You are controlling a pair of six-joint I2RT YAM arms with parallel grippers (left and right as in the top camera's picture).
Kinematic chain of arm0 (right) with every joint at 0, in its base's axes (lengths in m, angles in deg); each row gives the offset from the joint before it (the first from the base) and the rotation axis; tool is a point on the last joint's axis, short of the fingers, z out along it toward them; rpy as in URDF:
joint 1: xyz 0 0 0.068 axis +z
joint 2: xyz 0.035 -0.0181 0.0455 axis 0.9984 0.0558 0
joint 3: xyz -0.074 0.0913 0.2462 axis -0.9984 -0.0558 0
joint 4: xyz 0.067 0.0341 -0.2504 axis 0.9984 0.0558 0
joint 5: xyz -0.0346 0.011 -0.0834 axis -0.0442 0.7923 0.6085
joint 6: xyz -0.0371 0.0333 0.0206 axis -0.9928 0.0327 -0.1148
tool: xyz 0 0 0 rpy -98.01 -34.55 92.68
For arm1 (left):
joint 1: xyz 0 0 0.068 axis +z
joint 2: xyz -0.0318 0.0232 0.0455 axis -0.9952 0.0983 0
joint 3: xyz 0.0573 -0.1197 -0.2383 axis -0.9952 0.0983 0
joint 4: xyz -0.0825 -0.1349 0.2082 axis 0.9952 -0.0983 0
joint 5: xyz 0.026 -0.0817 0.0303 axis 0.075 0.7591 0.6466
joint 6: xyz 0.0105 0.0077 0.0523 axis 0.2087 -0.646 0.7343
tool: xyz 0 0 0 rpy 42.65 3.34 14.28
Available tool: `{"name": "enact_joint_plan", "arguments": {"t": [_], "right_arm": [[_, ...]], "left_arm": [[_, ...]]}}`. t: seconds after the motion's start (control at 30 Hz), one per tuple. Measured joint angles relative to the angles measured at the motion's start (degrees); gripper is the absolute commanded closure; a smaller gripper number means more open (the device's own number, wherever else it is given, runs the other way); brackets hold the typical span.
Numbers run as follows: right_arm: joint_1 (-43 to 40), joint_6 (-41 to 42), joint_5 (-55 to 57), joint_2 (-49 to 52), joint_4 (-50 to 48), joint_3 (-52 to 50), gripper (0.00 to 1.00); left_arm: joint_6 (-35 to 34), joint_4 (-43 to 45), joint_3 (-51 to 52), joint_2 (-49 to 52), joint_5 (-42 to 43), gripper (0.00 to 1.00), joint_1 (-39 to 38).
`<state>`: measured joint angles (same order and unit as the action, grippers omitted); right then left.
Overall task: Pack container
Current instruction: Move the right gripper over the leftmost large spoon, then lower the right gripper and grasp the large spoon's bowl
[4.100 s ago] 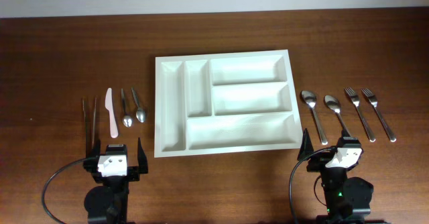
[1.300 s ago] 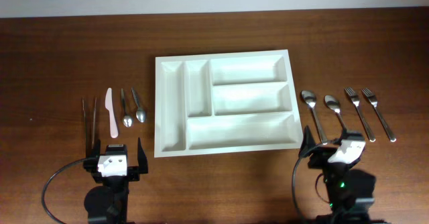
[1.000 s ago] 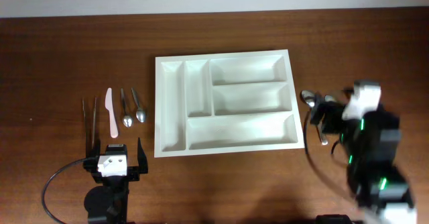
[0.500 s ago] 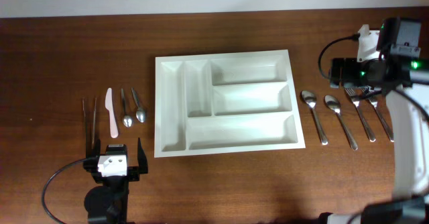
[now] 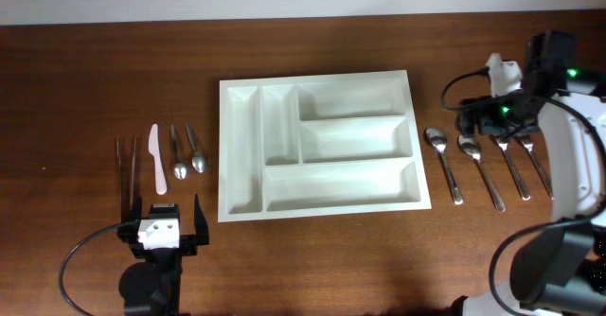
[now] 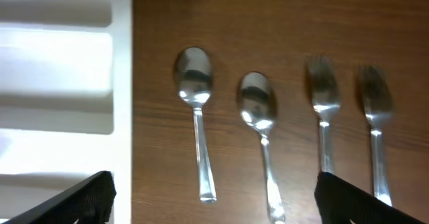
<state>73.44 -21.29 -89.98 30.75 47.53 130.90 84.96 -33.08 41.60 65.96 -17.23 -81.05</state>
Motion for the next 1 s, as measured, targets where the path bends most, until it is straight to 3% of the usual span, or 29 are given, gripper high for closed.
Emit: {"name": "enact_joint_plan", "arguments": {"t": [0.2,0.43,0.73,1.0], "right_arm": [[3.17,-1.01,-0.22,5.29,0.11,-0.11,0.13],[3.82,-1.53,0.57,11.17,-0.09,-0.17,0.31],[3.82,-1.44,0.90,14.23,-1.16,-0.59,0.34],[3.82,-1.38,0.92,14.71,-7.23,-7.39,0.36]], "left_arm": [[0.02,0.00,0.00,0.00,0.00,0.01,0.00],[0.00,0.00,0.00,0.00,0.02,0.01,0.00],[0.00,0.00,0.00,0.00,0.02,0.01,0.00],[0.02,0.00,0.00,0.00,0.02,0.01,0.02]]}}
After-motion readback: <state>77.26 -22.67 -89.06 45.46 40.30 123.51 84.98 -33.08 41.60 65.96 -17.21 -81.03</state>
